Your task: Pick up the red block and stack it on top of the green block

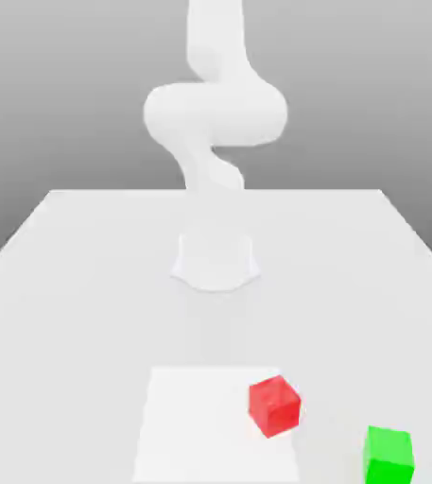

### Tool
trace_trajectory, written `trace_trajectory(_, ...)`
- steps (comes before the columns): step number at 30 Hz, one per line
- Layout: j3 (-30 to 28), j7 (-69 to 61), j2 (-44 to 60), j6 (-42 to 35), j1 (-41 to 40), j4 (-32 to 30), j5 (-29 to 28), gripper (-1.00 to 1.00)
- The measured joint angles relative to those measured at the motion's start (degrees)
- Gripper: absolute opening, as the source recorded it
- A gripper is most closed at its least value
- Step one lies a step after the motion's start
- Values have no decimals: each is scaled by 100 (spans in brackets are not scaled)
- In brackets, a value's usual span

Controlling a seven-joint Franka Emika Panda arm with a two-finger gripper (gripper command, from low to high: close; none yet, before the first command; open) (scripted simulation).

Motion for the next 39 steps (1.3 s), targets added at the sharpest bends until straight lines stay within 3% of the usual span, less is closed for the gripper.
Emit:
trace_trajectory(20,134,-1390,4194,2218,836,-1883,-6,0)
trace_trajectory(26,96,-1401,5440,3197,874,-1857,-113,0)
trace_trajectory(27,93,-1401,5623,3353,876,-1831,-116,-100)
trace_trajectory(34,87,-1393,5657,3376,882,-1826,-125,-100)
trace_trajectory(39,122,-1430,4766,2618,860,-1958,-74,-100)
